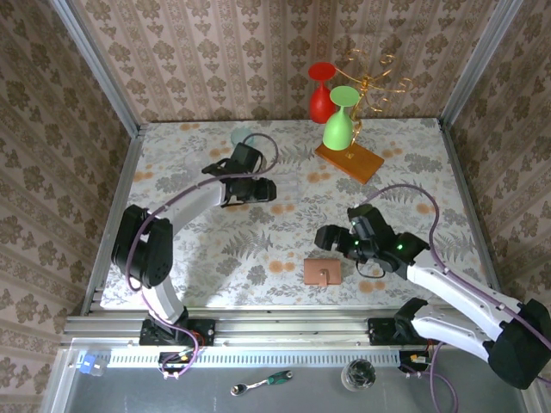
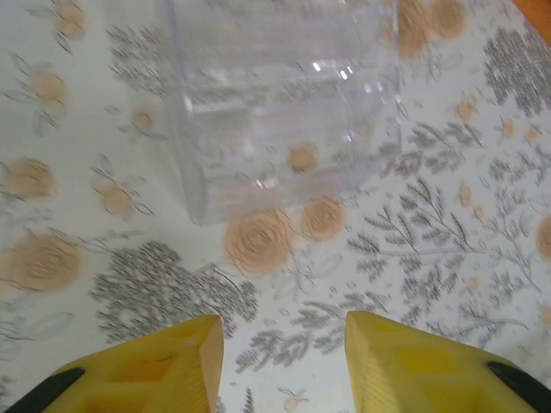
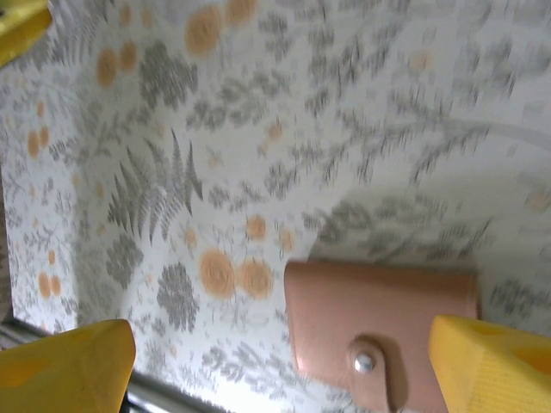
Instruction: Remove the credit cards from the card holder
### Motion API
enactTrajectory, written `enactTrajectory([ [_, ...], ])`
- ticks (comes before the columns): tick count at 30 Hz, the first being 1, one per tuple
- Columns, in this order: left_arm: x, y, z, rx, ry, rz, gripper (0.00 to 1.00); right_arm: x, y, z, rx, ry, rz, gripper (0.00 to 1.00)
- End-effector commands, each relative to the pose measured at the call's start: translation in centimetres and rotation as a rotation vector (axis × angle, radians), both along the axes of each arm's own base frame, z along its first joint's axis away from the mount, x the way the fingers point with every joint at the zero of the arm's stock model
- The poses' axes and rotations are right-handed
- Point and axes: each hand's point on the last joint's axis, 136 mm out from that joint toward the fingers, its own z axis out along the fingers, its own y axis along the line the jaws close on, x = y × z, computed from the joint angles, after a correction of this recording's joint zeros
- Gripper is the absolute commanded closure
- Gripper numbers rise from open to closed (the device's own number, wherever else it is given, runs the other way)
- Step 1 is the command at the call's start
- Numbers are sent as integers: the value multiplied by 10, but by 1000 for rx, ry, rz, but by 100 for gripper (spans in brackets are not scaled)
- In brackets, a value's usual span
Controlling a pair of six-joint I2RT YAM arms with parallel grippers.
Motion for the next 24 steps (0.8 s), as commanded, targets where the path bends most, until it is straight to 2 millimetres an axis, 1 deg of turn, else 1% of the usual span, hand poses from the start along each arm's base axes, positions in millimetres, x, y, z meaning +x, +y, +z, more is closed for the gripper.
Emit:
enactTrajectory([
  [1, -13, -23, 13, -120, -12, -35, 56, -25, 6, -19, 49, 131, -68, 10],
  [6, -28, -25, -3, -120, 18, -36, 56, -44, 19, -39, 72, 206, -70, 9],
  [11, -36, -27, -7, -113, 25, -46, 55, -56, 32, -51, 72, 256, -47, 7],
  [14, -36, -26, -10, -107, 25, -37, 55, -61, 37, -59, 60, 281, -34, 6],
  [18, -35, -28, -10, -111, 28, -36, 54, -65, 39, -67, 50, 304, -34, 5],
  [24, -30, -33, -10, -102, 21, -51, 53, -69, 30, -80, 4, 338, -56, 3],
])
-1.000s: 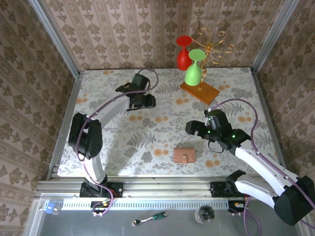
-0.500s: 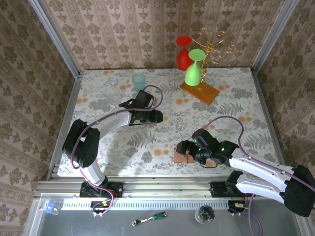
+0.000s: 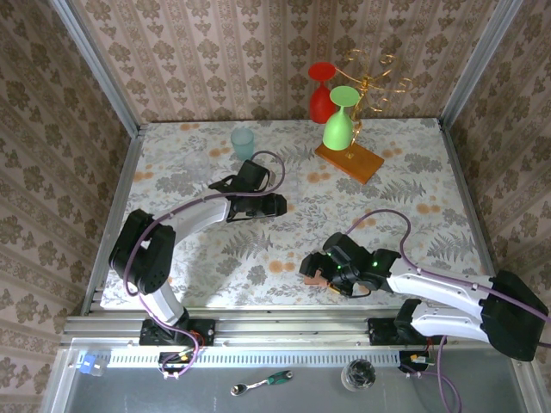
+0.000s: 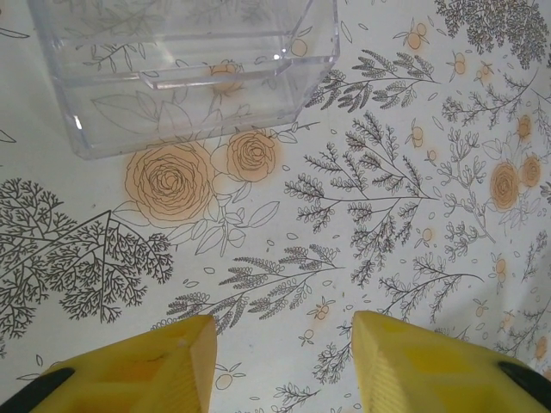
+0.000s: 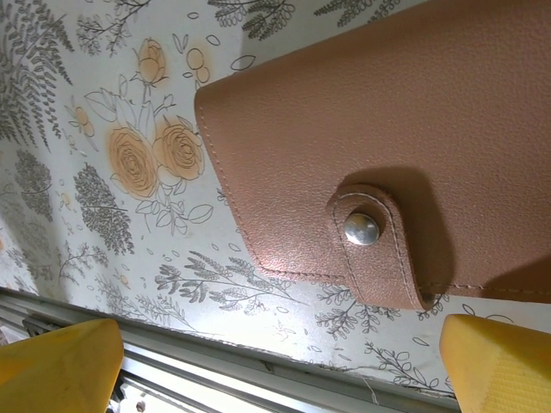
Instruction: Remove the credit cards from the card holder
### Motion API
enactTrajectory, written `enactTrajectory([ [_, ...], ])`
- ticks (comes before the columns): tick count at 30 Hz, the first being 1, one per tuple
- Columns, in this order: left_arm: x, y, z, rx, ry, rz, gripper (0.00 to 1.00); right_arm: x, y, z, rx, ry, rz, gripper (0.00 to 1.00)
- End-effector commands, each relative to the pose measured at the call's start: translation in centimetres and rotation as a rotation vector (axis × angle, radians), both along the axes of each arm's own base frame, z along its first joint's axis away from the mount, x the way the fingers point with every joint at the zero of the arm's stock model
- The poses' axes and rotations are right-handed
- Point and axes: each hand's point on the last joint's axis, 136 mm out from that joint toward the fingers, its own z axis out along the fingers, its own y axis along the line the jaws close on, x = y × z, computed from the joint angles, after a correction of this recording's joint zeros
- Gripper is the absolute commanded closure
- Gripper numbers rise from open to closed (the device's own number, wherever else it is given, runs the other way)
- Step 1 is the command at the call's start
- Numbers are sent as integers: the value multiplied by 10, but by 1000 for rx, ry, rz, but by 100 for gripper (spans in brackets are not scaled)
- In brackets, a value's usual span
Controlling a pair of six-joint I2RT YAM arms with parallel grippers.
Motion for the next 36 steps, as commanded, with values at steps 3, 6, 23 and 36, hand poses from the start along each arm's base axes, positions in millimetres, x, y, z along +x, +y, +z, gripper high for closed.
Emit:
enactTrajectory([
  [3, 8, -10, 9, -8, -27, -15, 53, -5, -12, -17, -50, 36, -47, 3],
  [6, 12, -12, 10, -6, -32, -23, 53, 0, -17, -18, -63, 29, -70, 2],
  [23, 16, -4, 24, 25, -30, -34, 51, 58, -21, -6, -78, 15, -52, 3],
  [36, 0, 21, 23, 42, -34, 2, 48, 69, -8, -7, -244, 22, 82, 4],
])
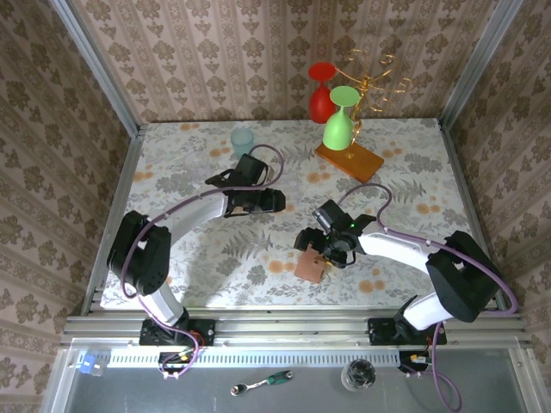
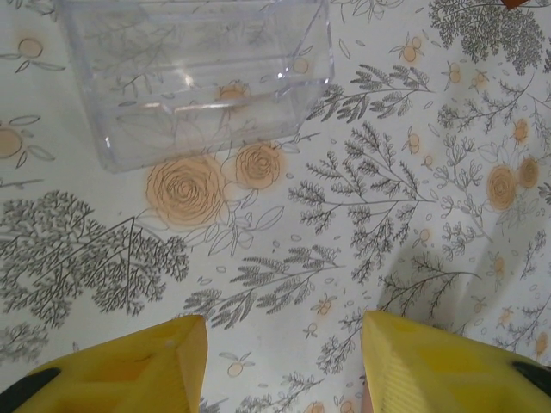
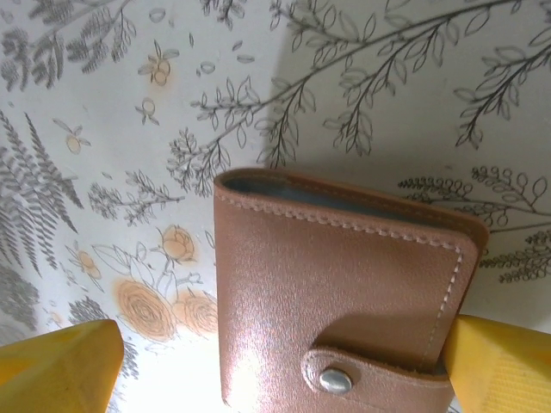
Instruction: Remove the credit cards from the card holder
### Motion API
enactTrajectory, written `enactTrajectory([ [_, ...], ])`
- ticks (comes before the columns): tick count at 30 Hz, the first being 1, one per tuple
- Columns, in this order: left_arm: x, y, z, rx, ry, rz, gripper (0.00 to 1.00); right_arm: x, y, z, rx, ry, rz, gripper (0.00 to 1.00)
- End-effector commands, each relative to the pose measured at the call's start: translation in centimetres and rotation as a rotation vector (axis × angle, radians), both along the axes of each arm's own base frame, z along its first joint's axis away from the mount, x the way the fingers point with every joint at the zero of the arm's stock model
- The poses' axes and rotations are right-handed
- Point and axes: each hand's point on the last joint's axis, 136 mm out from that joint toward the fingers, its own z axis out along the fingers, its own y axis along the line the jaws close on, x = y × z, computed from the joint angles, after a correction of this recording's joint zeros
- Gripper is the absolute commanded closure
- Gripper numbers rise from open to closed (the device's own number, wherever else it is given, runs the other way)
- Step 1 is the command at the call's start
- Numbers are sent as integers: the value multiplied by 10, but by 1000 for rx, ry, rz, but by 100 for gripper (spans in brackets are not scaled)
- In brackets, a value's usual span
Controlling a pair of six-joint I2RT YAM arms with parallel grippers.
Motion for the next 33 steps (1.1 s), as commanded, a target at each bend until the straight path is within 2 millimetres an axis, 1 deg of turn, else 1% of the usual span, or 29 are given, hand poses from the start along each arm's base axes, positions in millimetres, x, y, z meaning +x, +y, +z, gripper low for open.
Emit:
enactTrajectory([
  [1, -5, 12, 6, 9, -18, 6, 48, -7, -9, 6, -112, -10, 49, 2],
  [2, -6, 13, 7, 9, -18, 6, 48, -12, -13, 7, -151, -1, 55, 1],
  [5, -7, 16, 11, 7, -26, 7, 48, -16, -15, 13, -219, -12, 73, 0],
  [8, -8, 18, 13, 7, -29, 8, 47, -22, -20, 12, -278, 18, 51, 0],
  [13, -12, 24, 14, 4, -50, 10, 46, -23, -14, 12, -333, -1, -36, 0],
  [17, -12, 30, 9, 9, -54, 22, 46, -21, -21, 2, -407, 17, -137, 0],
  [21, -14, 31, 8, 0, -55, 31, 45, -17, -13, -10, -401, 32, -178, 0],
  [24, -16, 33, 9, 0, -53, 33, 45, -13, -5, -16, -365, 30, -202, 0],
  [26, -17, 35, 10, 7, -57, 38, 45, -10, -1, -18, -355, 23, -197, 0],
  [28, -18, 37, 10, 12, -57, 42, 45, -7, 0, -18, -373, 17, -186, 0],
  [33, -18, 38, 9, 17, -54, 42, 44, -7, 0, -25, -399, 27, -153, 3],
])
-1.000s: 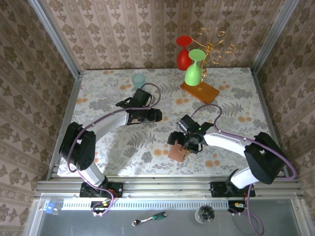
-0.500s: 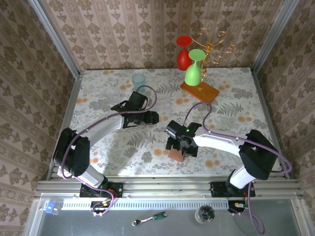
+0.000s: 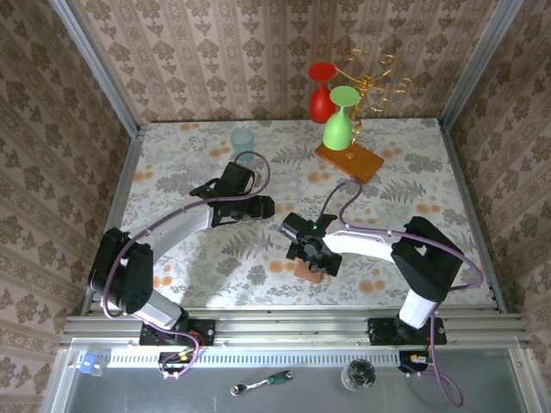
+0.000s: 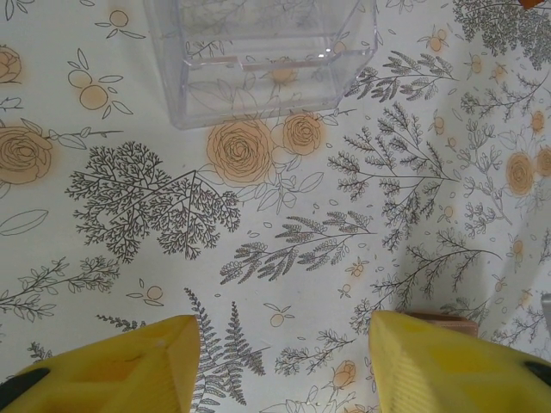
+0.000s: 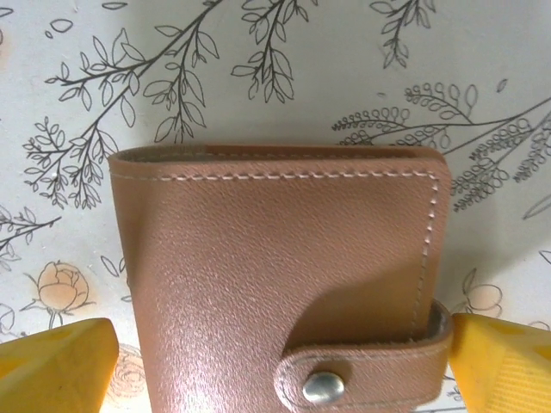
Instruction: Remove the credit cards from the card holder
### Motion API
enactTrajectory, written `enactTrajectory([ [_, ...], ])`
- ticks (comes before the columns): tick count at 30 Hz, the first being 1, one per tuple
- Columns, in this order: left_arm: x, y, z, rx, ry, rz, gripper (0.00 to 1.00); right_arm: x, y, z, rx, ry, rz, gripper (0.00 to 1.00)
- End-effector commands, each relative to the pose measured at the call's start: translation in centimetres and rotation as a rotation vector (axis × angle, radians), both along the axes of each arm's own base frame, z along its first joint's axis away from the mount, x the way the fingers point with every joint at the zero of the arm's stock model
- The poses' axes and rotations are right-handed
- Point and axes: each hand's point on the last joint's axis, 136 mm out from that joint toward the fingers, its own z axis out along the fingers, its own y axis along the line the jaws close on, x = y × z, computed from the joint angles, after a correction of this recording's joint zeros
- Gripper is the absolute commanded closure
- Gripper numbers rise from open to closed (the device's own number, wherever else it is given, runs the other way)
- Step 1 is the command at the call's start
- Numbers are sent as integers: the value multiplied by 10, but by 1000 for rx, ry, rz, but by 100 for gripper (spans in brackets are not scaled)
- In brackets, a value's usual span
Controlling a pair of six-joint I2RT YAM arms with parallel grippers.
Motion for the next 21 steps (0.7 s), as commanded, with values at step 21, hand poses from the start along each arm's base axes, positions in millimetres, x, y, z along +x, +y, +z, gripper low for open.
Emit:
enactTrajectory([
  [21, -5, 21, 3, -28, -6, 65, 43, 15, 6, 11, -38, -61, 102, 20],
])
